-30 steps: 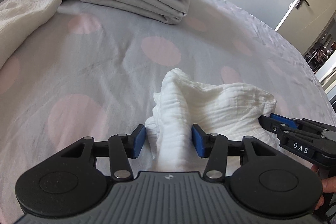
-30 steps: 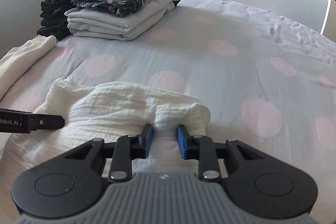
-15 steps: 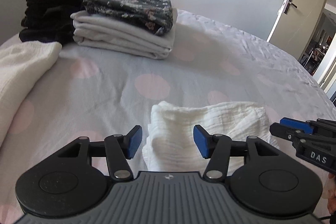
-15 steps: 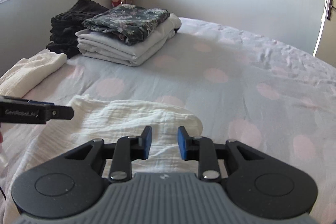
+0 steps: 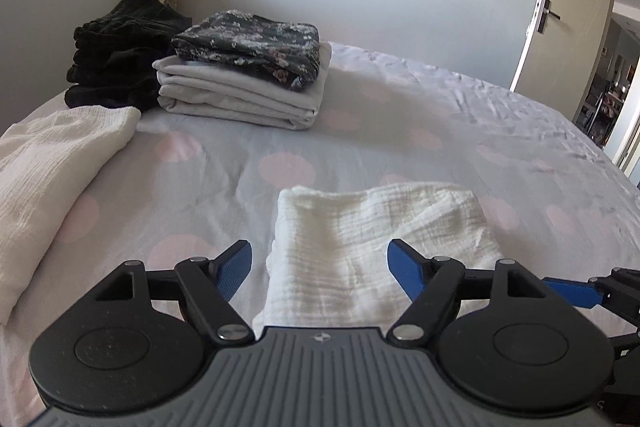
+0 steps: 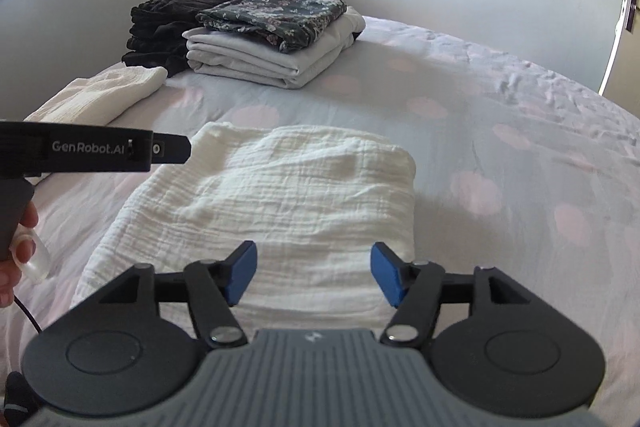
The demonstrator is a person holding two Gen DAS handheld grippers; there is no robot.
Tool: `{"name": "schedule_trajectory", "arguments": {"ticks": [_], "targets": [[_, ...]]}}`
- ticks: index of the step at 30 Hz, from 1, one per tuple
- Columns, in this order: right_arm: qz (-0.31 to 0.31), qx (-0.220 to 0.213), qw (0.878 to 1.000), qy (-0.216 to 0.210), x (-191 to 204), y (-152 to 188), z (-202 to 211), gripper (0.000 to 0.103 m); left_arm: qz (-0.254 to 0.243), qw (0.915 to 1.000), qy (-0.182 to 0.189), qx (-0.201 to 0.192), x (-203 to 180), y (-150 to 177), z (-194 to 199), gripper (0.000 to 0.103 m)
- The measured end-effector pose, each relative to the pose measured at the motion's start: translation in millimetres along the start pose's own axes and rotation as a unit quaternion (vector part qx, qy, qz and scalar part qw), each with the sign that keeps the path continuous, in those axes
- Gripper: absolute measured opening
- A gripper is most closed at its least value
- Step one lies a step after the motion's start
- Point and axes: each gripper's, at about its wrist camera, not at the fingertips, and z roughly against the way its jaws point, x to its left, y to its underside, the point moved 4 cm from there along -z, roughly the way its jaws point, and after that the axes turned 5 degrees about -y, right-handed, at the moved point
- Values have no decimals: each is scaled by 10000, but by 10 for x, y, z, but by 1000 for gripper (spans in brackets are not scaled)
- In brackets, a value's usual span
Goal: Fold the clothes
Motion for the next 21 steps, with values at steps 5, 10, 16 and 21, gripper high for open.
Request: {"name": "schedule_trajectory", "arguments": {"ticks": [5,10,16,21], "targets": [[-427,423,9981,-136,-60,172,-167,74,-134,9988,-42,476,-42,157,-157,88],[-493,550,9968,-313,-51,311,-294,92,-132,9947,-99,1013,-28,323,-357,88],[-305,550,9970,-444,-3,395,-403,103,236,9906,-61,1343,67,427,-476,96],[-227,557,9970,-487,-7,376,-397,103,309,9907,-15,1323,98,416,-460,97]]}}
